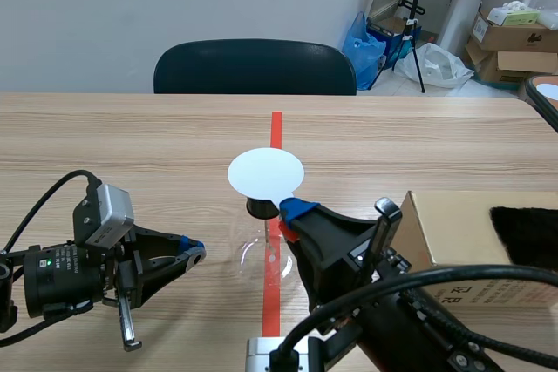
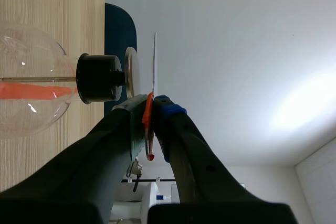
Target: Do the electroscope experiment
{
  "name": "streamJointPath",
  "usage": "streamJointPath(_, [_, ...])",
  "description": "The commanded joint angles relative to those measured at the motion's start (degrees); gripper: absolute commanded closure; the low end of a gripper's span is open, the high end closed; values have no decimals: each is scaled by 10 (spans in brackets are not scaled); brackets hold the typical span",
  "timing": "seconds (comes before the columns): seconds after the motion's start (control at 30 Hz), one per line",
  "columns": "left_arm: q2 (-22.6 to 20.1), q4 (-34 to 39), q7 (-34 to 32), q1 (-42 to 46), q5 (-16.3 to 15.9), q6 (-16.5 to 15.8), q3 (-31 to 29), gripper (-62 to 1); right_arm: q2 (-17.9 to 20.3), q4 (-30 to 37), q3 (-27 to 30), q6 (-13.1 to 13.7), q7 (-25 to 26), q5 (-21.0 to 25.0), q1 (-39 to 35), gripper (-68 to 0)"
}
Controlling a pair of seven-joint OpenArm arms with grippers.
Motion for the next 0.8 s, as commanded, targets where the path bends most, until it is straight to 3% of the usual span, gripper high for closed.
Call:
streamJointPath(0.0, [1, 12, -6, 0, -5, 1, 0, -30, 3, 3, 2, -5, -2, 0, 1, -13])
streamJointPath(0.2, [1, 12, -6, 0, -5, 1, 0, -30, 3, 3, 2, -5, -41, 0, 1, -13])
streamJointPath(0.57, [1, 12, -6, 0, -5, 1, 0, -30, 3, 3, 2, -5, -235, 0, 1, -13])
streamJointPath(0.77, [1, 12, -6, 0, -5, 1, 0, -30, 3, 3, 2, -5, -317, 0, 1, -13])
